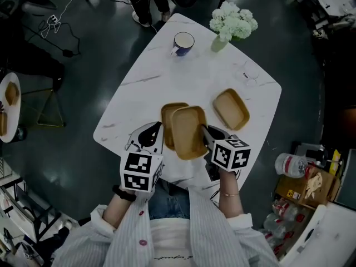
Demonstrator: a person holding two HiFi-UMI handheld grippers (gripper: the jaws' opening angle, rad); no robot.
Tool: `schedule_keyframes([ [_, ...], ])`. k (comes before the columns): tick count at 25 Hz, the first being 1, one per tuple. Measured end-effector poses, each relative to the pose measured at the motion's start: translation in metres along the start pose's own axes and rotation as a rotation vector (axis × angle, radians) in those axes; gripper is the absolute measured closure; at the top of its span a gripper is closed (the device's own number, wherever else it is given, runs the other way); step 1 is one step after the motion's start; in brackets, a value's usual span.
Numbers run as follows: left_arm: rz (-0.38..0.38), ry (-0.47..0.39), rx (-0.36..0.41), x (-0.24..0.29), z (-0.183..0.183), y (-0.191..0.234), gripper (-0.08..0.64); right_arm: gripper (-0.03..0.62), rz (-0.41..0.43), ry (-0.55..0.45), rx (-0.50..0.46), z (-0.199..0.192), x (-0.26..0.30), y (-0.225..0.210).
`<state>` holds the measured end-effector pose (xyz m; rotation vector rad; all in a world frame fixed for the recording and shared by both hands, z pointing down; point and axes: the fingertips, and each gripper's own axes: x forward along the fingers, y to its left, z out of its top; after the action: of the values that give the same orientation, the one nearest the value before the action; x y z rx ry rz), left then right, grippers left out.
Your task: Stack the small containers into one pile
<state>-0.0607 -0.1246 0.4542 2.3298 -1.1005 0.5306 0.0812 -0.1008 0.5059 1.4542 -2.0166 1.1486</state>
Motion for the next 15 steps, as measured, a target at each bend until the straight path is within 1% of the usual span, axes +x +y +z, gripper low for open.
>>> schedule_keyframes([
  [7, -0.006, 0.016, 0.014, -0.004, -0.004, 0.027, 0.543, 0.574, -0.037, 0.001, 0.044, 0.001, 0.031, 0.014],
  [11, -0.003, 0.020, 0.007, -0.006, -0.008, 0.037, 0.543, 0.574, -0.070, 0.018, 0.059, -0.008, 0.042, 0.012],
  [15, -0.002, 0.022, 0.007, -0.006, -0.011, 0.044, 0.543, 0.574, -0.104, 0.008, 0.075, -0.009, 0.044, 0.005],
])
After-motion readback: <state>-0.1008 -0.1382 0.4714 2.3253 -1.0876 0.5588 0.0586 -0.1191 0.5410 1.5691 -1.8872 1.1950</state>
